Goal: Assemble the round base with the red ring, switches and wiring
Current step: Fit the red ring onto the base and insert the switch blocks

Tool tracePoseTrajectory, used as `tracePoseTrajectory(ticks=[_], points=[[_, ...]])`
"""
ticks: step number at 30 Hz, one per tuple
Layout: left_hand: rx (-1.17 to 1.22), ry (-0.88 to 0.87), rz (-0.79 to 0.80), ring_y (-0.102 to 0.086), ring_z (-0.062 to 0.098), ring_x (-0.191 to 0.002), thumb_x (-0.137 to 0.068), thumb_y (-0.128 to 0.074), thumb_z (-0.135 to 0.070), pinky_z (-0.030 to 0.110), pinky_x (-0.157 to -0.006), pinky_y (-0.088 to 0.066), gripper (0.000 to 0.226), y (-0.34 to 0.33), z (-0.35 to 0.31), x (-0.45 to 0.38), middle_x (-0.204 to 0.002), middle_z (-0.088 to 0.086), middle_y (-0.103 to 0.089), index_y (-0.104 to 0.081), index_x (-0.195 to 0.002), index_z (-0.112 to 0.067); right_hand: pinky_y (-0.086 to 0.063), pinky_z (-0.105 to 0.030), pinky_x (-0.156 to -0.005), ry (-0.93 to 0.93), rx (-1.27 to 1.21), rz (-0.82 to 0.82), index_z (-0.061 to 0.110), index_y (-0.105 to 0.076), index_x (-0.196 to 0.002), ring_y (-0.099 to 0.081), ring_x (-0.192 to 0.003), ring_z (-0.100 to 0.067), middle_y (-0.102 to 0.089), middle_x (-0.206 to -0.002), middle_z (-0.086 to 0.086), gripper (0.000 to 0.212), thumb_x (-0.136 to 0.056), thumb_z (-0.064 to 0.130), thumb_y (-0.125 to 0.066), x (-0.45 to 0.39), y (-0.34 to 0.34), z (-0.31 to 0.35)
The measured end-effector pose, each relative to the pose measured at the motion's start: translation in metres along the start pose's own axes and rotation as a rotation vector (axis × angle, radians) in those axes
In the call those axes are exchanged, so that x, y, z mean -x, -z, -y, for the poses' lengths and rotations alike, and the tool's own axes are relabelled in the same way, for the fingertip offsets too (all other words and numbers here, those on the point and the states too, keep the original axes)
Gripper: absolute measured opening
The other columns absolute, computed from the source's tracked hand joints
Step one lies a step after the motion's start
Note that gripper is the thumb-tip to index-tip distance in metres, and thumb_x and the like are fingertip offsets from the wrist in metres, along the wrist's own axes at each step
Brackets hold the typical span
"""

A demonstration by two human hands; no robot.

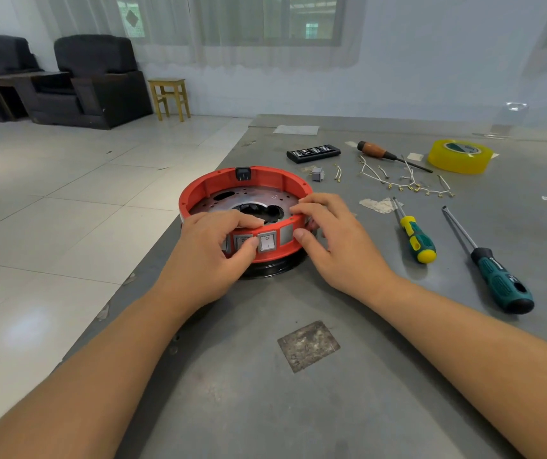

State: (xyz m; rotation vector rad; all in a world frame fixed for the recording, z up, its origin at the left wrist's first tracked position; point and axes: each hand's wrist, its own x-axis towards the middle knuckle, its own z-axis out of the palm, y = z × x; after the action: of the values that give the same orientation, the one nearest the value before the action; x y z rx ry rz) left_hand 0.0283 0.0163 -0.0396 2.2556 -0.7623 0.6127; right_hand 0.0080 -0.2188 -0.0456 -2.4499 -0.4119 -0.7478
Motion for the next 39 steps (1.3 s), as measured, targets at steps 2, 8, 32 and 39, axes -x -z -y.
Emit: tracePoseTrajectory(ticks=[2, 8, 32, 39], points=[[0.010, -0.017, -0.022, -0.039, -0.026, -0.115, -0.097, -0.065, -0.030, 0.036, -0.104, -0.036, 0.026, -0.001, 0.001, 0.000, -0.111, -0.037, -0.054, -0.070, -0.123, -0.032, -0.040, -0.021, -0.102, 0.028, -0.021, -0.006, 0.015, -0.063, -0.130, -0.051, -0.120, -0.010, -0.049, -0.134, 0.001, 0.031, -0.100, 0.020, -0.063, 0.000, -0.001, 0.002], [-0.097, -0.058, -0.058, -0.057, 0.007, -0.118, -0.092, -0.060, -0.049, 0.036, -0.105, -0.024, 0.030, -0.008, -0.006, -0.003, -0.109, -0.024, -0.065, -0.074, -0.113, -0.032, -0.038, -0.006, -0.092, 0.024, -0.150, -0.047, 0.017, -0.065, -0.125, -0.055, -0.103, -0.002, -0.050, -0.127, 0.002, 0.025, -0.100, 0.018, -0.063, 0.001, -0.004, 0.005], [-0.108, 0.076, -0.148, -0.057, 0.011, -0.117, -0.095, -0.063, -0.046, 0.040, -0.112, -0.029, 0.024, -0.030, 0.014, -0.007, -0.111, -0.019, -0.069, -0.073, -0.114, -0.035, -0.038, -0.047, -0.113, -0.498, 0.382, 0.254, 0.037, -0.027, -0.159, -0.038, -0.147, -0.028, -0.020, -0.169, 0.004, 0.057, -0.105, 0.025, -0.039, -0.162, -0.055, -0.138], [-0.112, 0.079, -0.141, -0.057, 0.011, -0.116, -0.095, -0.062, -0.046, 0.043, -0.111, -0.031, 0.024, -0.030, 0.012, -0.007, -0.110, -0.020, -0.068, -0.072, -0.114, -0.035, -0.047, -0.045, -0.100, -0.512, 0.438, 0.151, 0.035, -0.050, -0.145, -0.056, -0.127, -0.034, -0.046, -0.149, -0.004, 0.041, -0.105, 0.032, -0.041, -0.157, -0.061, -0.139]])
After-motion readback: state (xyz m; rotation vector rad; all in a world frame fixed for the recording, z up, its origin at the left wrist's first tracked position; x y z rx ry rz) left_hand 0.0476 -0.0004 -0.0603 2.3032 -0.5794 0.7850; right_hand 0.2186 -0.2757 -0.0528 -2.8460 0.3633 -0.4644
